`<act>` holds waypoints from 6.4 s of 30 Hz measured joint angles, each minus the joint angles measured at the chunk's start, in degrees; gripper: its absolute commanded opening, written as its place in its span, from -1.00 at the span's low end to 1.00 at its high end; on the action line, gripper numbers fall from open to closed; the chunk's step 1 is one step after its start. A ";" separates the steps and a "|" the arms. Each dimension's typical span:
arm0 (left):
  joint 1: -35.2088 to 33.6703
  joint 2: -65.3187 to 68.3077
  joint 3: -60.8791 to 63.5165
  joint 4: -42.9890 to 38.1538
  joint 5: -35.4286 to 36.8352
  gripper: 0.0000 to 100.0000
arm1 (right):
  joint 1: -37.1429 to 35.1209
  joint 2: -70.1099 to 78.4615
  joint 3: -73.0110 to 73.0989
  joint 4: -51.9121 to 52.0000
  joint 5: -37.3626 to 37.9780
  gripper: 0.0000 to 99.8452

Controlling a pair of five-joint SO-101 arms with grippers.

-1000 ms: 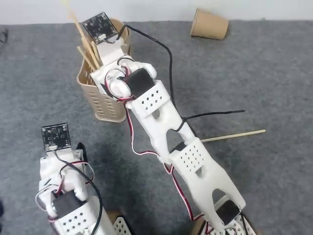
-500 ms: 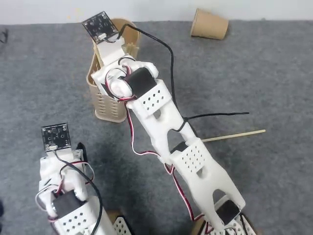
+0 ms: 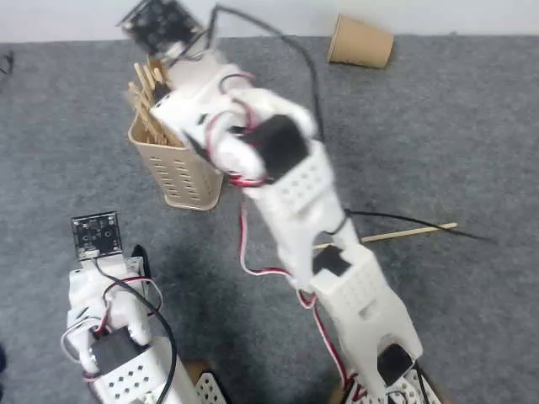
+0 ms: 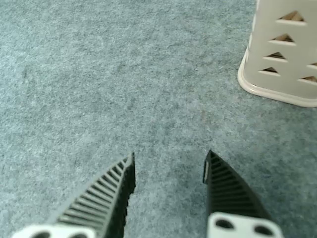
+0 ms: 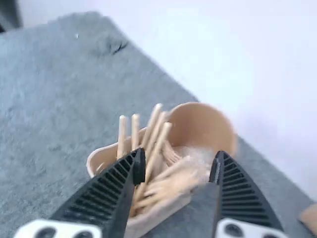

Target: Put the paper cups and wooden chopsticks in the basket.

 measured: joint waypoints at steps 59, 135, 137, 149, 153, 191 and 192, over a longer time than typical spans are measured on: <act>0.88 0.00 1.23 -1.05 0.00 -0.58 | 45.19 -137.76 190.86 -48.70 14.68 -0.86; -4.40 -2.64 4.22 16.44 -42.11 -0.97 | 12.04 -139.87 190.77 -16.26 34.90 -0.85; -4.40 -2.64 4.22 16.44 -42.11 -0.97 | 12.04 -139.87 190.77 -16.26 34.90 -0.85; -4.57 -2.64 4.22 16.44 -42.11 -0.97 | 12.04 -139.87 190.77 -16.26 34.90 -0.85; -4.57 -2.64 4.22 16.44 -42.11 -0.97 | 12.04 -139.87 190.77 -16.26 34.90 -0.85; -2.46 -2.64 4.22 16.44 -42.11 -0.97 | 12.04 -139.87 190.77 -16.26 34.90 -0.85; -2.11 -2.64 4.22 16.44 -42.02 -0.97 | 12.04 -139.87 190.77 -16.26 34.90 -0.85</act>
